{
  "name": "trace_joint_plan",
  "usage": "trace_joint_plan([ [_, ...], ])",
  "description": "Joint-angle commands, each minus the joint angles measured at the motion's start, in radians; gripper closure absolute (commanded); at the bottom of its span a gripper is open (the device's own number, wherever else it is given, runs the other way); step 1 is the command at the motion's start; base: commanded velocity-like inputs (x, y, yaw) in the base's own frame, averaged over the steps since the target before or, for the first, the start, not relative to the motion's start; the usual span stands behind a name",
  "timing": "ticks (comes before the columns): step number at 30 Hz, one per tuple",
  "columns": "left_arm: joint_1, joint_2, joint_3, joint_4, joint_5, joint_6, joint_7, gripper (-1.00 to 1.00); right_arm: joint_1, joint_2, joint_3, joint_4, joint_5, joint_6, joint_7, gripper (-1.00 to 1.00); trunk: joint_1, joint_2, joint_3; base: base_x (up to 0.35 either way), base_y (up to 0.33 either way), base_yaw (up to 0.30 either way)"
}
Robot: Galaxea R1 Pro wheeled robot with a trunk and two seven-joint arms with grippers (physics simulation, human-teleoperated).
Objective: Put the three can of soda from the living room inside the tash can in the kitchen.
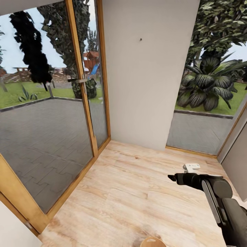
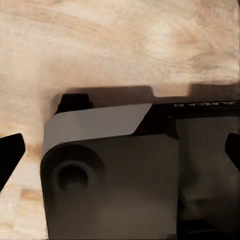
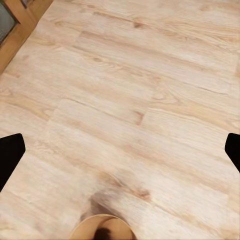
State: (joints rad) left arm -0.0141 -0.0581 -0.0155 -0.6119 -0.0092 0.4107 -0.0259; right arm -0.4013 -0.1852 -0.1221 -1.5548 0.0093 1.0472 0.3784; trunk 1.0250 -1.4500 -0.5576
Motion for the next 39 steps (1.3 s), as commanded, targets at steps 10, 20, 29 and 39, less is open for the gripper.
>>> trace_joint_plan([
  [10, -0.001, 0.001, -0.111, -0.777, 0.006, 0.598, -0.047, -1.0, -0.005, 0.008, 0.011, 0.008, 0.001, 0.0, -0.013, -1.0, 0.0, 0.0, 0.0, 0.0, 0.0, 0.0],
  [20, -0.191, -0.013, -0.158, -0.928, 0.022, 0.637, -0.053, -1.0, -0.005, 0.01, 0.014, 0.02, 0.001, 0.0, -0.015, -1.0, 0.0, 0.0, 0.0, 0.0, 0.0, 0.0],
  [29, -0.403, -0.05, -0.161, -0.95, 0.163, 0.637, -0.048, -1.0, -0.005, 0.01, 0.011, 0.023, -0.004, 0.0, -0.014, -1.0, 0.0, 0.0, 0.0, 0.0, 0.0, 0.0],
  [39, -0.478, -0.048, -0.159, -0.952, 0.268, 0.637, -0.033, -1.0, -0.003, 0.01, 0.011, 0.024, -0.004, 0.0, -0.013, -1.0, 0.0, 0.0, 0.0, 0.0, 0.0, 0.0],
])
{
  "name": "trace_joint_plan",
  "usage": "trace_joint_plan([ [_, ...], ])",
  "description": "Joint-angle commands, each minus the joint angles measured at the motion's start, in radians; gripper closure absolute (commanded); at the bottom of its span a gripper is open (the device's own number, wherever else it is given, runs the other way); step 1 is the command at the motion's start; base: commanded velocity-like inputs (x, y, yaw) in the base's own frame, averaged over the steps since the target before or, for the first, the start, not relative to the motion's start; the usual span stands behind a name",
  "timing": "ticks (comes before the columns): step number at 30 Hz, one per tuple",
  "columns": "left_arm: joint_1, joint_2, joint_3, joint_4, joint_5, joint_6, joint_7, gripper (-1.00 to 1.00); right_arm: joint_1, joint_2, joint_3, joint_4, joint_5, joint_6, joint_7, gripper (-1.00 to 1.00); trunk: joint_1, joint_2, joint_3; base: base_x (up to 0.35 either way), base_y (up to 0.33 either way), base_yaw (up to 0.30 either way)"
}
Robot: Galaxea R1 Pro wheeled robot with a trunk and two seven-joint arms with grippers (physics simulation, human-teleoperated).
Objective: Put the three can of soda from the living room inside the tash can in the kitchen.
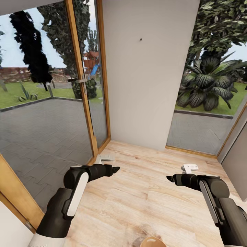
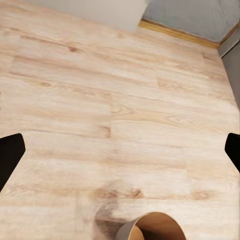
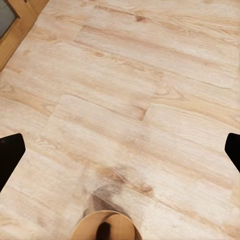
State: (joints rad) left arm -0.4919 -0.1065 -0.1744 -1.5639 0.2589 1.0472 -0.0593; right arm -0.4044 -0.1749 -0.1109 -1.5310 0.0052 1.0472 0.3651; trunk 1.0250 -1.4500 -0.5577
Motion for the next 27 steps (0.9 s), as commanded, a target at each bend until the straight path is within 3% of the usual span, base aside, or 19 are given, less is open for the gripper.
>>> trace_joint_plan([
  [1, -0.001, 0.001, 0.004, 0.0, 0.005, 0.0, 0.003, -1.0, 0.0, 0.0, 0.0, 0.0, 0.0, 0.0, 0.0, -1.0, 0.0, 0.0, 0.0, 0.0, 0.0, 0.0],
  [7, -0.005, 0.004, 0.06, 0.001, 0.016, 0.0, 0.012, -1.0, 0.002, 0.005, 0.003, 0.009, -0.002, 0.0, 0.001, -1.0, 0.0, 0.0, 0.0, 0.0, 0.0, 0.0],
  [9, -0.005, 0.005, 0.079, 0.002, 0.014, 0.0, 0.014, -1.0, 0.002, 0.018, 0.004, 0.022, -0.002, 0.0, 0.002, -1.0, 0.0, 0.0, 0.0, 0.0, 0.0, 0.0],
  [14, -0.005, 0.005, 0.091, 0.003, 0.014, 0.0, 0.016, -1.0, 0.002, 0.031, 0.016, 0.031, -0.005, 0.0, 0.006, -1.0, 0.0, 0.0, -0.001, 0.0, 0.0, 0.0],
  [20, -0.006, 0.005, 0.097, 0.005, 0.012, 0.0, 0.016, -1.0, 0.002, 0.049, 0.112, 0.04, -0.001, 0.0, 0.003, -1.0, 0.0, 0.0, -0.001, 0.0, 0.0, 0.0],
  [21, -0.006, 0.005, 0.099, 0.005, 0.012, 0.0, 0.017, -1.0, 0.002, 0.053, 0.147, 0.046, 0.0, 0.0, 0.002, -1.0, 0.0, 0.0, -0.001, 0.0, 0.0, 0.0],
  [27, -0.007, 0.006, 0.1, 0.006, 0.011, 0.0, 0.018, -1.0, 0.003, 0.055, 0.181, 0.071, 0.002, 0.0, 0.001, -1.0, 0.0, 0.0, -0.001, 0.0, 0.0, 0.0],
])
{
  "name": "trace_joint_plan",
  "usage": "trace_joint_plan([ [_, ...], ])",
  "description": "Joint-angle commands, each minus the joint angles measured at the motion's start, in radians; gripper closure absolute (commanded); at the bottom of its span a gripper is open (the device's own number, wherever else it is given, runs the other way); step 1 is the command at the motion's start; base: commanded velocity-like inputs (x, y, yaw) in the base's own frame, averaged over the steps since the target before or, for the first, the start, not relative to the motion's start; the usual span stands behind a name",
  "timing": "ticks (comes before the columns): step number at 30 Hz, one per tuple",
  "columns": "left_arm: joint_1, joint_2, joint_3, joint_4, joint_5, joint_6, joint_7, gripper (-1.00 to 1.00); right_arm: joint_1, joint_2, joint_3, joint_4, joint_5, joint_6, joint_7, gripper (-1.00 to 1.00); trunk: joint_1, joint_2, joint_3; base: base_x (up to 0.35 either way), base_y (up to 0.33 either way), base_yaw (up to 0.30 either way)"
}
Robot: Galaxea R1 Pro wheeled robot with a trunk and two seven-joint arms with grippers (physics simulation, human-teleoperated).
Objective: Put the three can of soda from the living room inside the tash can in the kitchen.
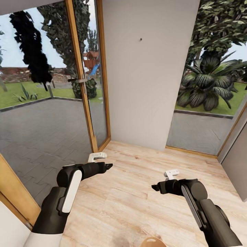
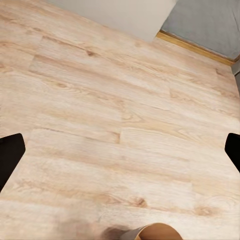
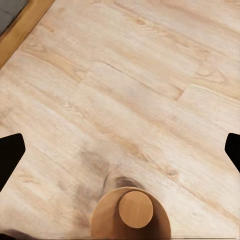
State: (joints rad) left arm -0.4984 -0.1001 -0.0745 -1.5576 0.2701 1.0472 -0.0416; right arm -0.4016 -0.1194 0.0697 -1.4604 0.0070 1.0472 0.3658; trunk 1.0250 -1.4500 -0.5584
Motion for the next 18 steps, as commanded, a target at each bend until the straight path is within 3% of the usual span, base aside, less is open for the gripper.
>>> trace_joint_plan([
  [1, 0.0, 0.0, 0.0, 0.0, 0.0, 0.0, 0.0, -1.0, 0.0, 0.0, 0.003, 0.003, 0.0, 0.0, 0.0, -1.0, 0.0, 0.0, 0.0, 0.0, 0.0, 0.0],
  [18, 0.0, 0.0, -0.004, -0.001, 0.001, 0.0, 0.0, -1.0, 0.003, 0.0, 0.018, 0.013, -0.002, 0.0, 0.003, -1.0, 0.0, 0.0, -0.006, 0.0, 0.0, 0.0],
])
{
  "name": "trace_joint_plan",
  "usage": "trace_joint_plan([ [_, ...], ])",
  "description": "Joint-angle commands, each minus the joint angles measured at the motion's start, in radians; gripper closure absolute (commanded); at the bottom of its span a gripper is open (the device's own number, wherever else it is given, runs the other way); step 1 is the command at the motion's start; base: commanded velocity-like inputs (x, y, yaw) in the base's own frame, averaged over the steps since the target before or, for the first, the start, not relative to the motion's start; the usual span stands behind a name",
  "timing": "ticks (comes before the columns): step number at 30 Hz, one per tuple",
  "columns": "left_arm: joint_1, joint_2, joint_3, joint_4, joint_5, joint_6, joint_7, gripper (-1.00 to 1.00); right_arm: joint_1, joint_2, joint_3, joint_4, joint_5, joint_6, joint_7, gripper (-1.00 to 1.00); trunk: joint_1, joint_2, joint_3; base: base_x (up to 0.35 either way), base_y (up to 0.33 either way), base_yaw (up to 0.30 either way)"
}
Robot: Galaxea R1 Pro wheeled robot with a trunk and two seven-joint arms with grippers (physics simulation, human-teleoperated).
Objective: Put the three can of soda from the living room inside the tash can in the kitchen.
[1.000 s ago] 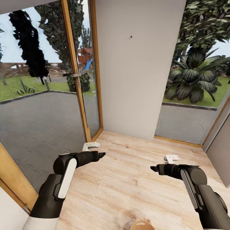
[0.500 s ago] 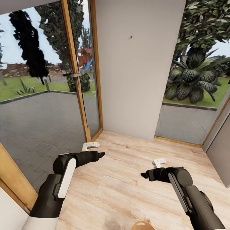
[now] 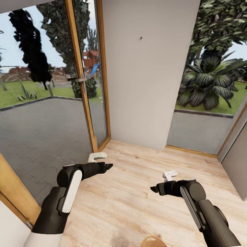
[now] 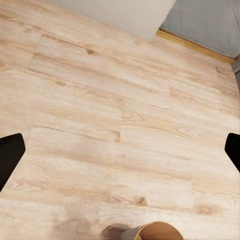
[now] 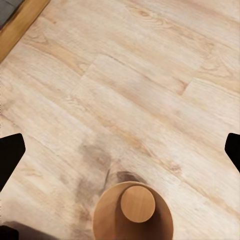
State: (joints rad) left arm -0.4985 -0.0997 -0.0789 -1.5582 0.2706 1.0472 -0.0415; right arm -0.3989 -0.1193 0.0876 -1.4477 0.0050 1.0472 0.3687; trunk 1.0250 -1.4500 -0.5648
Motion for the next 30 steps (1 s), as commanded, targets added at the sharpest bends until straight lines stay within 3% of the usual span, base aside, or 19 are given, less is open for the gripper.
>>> trace_joint_plan([
  [1, 0.0, 0.0, 0.0, 0.0, 0.0, 0.0, 0.0, -1.0, 0.0, 0.0, -0.001, 0.0, 0.0, 0.0, 0.0, -1.0, 0.0, 0.0, -0.001, 0.0, 0.0, 0.0],
  [8, 0.0, 0.0, -0.002, 0.0, -0.002, 0.0, 0.0, -1.0, 0.0, 0.0, -0.003, 0.02, 0.0, 0.0, -0.002, -1.0, 0.0, 0.0, -0.012, 0.0, 0.0, 0.0],
  [18, 0.0, -0.001, -0.005, 0.001, -0.004, 0.0, 0.003, -1.0, 0.0, -0.002, -0.009, 0.199, 0.001, 0.0, -0.004, -1.0, 0.0, 0.0, -0.028, 0.0, 0.0, 0.0],
  [24, 0.0, -0.002, -0.007, 0.001, -0.005, 0.0, 0.17, -1.0, 0.0, 0.001, -0.009, 0.309, 0.001, 0.0, -0.006, -1.0, 0.0, 0.0, -0.038, 0.0, 0.0, 0.0],
  [30, 0.0, -0.002, -0.008, 0.011, -0.003, 0.0, 0.232, -1.0, 0.0, 0.002, -0.008, 0.475, 0.002, -0.025, -0.011, -1.0, 0.0, 0.0, -0.047, 0.0, 0.0, 0.0],
])
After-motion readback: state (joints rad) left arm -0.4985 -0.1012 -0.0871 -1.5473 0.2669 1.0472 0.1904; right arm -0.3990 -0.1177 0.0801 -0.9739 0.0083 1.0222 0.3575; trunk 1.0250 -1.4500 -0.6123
